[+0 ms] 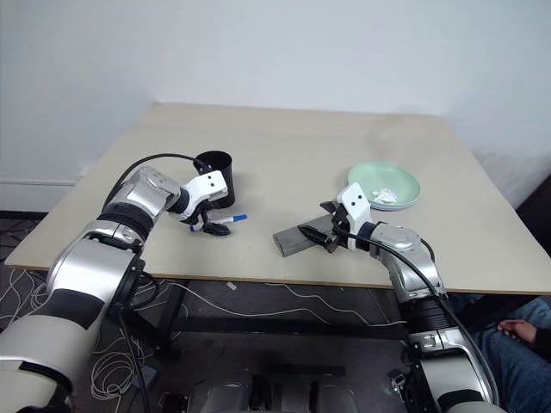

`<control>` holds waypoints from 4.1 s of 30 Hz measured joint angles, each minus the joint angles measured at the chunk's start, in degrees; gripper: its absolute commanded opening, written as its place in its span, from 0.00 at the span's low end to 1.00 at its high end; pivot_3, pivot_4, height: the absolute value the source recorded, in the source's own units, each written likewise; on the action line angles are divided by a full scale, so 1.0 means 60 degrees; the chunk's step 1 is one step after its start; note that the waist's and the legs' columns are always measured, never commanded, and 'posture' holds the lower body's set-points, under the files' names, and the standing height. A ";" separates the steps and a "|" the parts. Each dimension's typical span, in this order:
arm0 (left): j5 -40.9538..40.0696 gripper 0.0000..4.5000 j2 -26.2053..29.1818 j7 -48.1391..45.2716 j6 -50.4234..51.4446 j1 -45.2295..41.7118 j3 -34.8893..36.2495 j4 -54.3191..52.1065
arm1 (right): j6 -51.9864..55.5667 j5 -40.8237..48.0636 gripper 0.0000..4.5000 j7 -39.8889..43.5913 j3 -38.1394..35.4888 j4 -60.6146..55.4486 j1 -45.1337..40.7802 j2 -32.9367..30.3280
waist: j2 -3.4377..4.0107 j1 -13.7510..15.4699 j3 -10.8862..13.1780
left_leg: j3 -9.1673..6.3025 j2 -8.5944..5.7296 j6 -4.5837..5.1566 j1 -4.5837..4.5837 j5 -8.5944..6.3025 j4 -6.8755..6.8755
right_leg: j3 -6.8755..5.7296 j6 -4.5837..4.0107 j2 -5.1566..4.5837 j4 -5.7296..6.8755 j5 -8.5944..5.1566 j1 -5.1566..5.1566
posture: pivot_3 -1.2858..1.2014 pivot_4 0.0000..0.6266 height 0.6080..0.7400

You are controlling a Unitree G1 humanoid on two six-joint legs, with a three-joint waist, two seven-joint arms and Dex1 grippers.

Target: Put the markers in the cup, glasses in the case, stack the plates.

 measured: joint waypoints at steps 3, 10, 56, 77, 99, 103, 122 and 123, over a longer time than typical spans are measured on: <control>0.0291 1.00 -0.0017 0.0156 0.0067 -0.0002 -0.0148 0.0161 | 0.0000 -0.0001 1.00 -0.0003 0.0000 0.0000 0.0000 0.0000 | 0.0000 0.0001 0.0000 | 0.0000 0.0000 0.0000 0.0000 0.0000 0.0000 | 0.0000 -0.0001 -0.0002 0.0000 0.0000 -0.0002 | 0.52 0.00 0.95; 0.0406 1.00 -0.0077 0.0166 0.0163 -0.0019 -0.0134 0.0202 | 0.0002 -0.0001 1.00 -0.0017 -0.0001 -0.0003 0.0004 0.0000 | 0.0000 0.0003 0.0000 | -0.0002 0.0000 0.0000 -0.0001 0.0000 0.0000 | -0.0002 -0.0023 -0.0020 0.0000 -0.0007 -0.0004 | 0.52 0.00 0.95; 0.0040 0.02 -0.0285 -0.0586 0.0713 -0.0015 0.0580 0.0362 | 0.0010 0.0000 1.00 -0.0194 -0.0002 -0.0051 0.0083 0.0087 | 0.0000 0.0006 0.0000 | 0.0008 -0.0016 0.0004 -0.0002 -0.0002 0.0015 | -0.0132 -0.0008 -0.0125 0.0010 0.0006 0.0004 | 0.52 0.00 0.95; -0.4426 0.02 -0.0886 0.1430 -0.2981 -0.0016 0.5137 -0.0943 | 0.0011 -0.0023 1.00 0.0019 0.0006 -0.0054 0.0043 0.0060 | -0.0001 0.0003 0.0000 | 0.0014 -0.0022 0.0053 0.0000 0.0029 0.0022 | -0.0143 0.0031 -0.0112 0.0014 0.0034 0.0027 | 0.52 0.00 0.95; -0.3496 0.02 -0.0703 0.5514 -0.4593 0.0195 0.4939 -0.0015 | 0.0019 -0.0061 1.00 0.0019 0.0010 -0.0055 0.0041 0.0059 | -0.0001 0.0008 0.0000 | 0.0040 -0.0038 0.0065 -0.0003 0.0046 0.0000 | -0.0136 0.0061 -0.0133 -0.0008 0.0095 0.0005 | 0.52 0.00 0.95; -0.3422 0.02 -0.0706 0.5698 -0.4591 0.0195 0.4914 0.0025 | 0.0028 -0.0061 1.00 0.0012 0.0010 -0.0057 0.0049 0.0059 | -0.0001 0.0008 0.0000 | 0.0041 -0.0038 0.0066 -0.0003 0.0046 -0.0006 | -0.0136 0.0061 -0.0133 -0.0019 0.0096 0.0005 | 0.52 0.00 0.95; -0.3271 0.75 -0.0776 0.5602 -0.4587 0.0209 0.4856 0.0050 | 0.0057 -0.0060 1.00 -0.0027 0.0010 -0.0105 0.0086 0.0064 | -0.0001 0.0007 0.0000 | 0.0045 -0.0039 0.0066 -0.0004 0.0046 -0.0047 | -0.0139 0.0063 -0.0127 -0.0089 0.0104 0.0017 | 0.52 0.00 0.95; -0.3271 0.75 -0.0776 0.5602 -0.4587 0.0219 0.4857 0.0050 | 0.0058 -0.0060 1.00 -0.0029 0.0010 -0.0105 0.0087 0.0066 | -0.0001 0.0007 0.0000 | 0.0046 -0.0039 0.0066 -0.0004 0.0046 -0.0049 | -0.0138 0.0065 -0.0126 -0.0093 0.0105 0.0018 | 0.52 0.00 0.95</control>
